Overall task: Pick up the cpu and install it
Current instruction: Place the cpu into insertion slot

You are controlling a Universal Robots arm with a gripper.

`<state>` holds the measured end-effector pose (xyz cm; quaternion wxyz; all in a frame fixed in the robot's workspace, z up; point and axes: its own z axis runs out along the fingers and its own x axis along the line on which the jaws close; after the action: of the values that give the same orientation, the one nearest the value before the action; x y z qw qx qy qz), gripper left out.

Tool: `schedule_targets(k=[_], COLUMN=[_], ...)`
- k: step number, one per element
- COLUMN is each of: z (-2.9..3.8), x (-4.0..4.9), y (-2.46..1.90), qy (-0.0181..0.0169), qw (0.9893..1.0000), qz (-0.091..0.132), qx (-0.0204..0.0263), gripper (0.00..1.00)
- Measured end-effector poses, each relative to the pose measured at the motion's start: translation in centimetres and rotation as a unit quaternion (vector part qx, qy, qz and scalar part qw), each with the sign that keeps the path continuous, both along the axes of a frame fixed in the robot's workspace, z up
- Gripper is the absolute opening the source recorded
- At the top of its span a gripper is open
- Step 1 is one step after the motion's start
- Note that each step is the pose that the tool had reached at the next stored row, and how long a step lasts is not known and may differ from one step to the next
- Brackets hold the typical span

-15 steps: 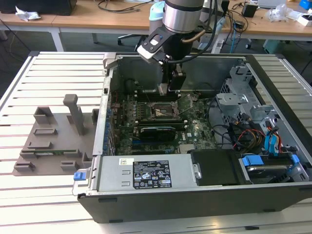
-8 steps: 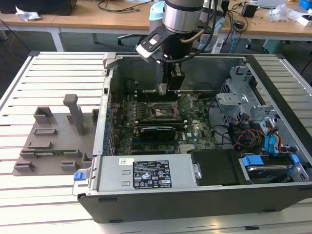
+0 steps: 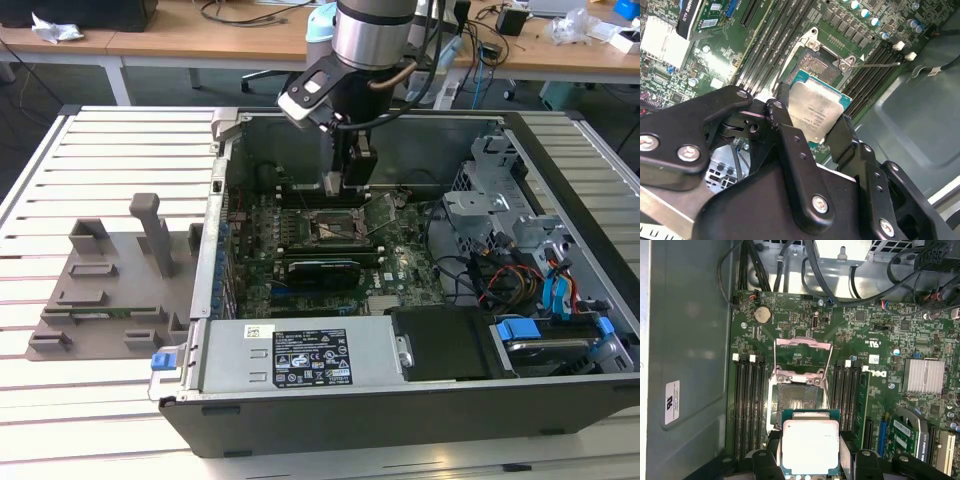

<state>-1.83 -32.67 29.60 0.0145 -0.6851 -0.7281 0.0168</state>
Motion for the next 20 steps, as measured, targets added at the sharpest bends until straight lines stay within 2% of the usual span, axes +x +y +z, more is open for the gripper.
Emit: schedule_targets(k=[15, 17, 20], z=[-0.52, -1.22, -1.58], x=[-0.02, -0.02, -0.02], y=[0.0, 0.0, 0.0], qy=[0.0, 0.0, 0.0], qw=[1.0, 1.0, 1.0], qz=[0.0, 0.0, 0.0], qx=[0.0, -0.0001, -0.0001], gripper=[0.55, 0.55, 0.55])
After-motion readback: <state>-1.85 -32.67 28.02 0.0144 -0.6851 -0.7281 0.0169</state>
